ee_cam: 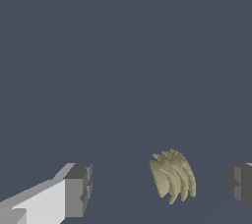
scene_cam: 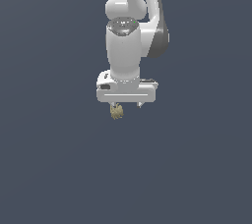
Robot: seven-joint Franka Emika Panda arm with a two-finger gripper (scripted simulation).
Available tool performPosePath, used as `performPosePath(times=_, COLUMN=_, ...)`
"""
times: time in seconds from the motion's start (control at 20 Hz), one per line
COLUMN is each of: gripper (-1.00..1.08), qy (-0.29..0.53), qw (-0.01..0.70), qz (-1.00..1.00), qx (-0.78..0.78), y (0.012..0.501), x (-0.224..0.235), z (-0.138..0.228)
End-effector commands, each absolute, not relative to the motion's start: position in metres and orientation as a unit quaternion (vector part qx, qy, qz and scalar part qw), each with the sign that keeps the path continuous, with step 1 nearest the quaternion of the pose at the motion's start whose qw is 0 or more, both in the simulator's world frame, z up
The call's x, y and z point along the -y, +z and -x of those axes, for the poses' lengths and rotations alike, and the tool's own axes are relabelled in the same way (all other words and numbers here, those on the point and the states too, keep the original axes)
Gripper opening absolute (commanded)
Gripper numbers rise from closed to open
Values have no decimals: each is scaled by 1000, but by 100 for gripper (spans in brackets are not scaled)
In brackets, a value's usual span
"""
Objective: Pick up the object and move it to a goal position.
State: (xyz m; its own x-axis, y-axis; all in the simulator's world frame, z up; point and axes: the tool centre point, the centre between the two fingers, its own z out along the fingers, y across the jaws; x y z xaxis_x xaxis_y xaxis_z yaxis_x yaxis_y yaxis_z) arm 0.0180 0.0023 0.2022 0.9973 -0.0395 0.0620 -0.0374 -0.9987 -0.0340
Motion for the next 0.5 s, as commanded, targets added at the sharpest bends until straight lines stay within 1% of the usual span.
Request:
performPosePath(times=0.0, gripper=100, qy=-31, qw=16, qz=999, qx=-19, y=202, x=-2, z=-18)
performPosePath(times=0.15, gripper=100, qy=-34, qw=15, qz=999, qx=-25, y=206, x=4, z=-20)
performPosePath(times=0.45, gripper=100, qy=-47, qw=8, qz=998, qx=-52, y=222, x=34, z=-25)
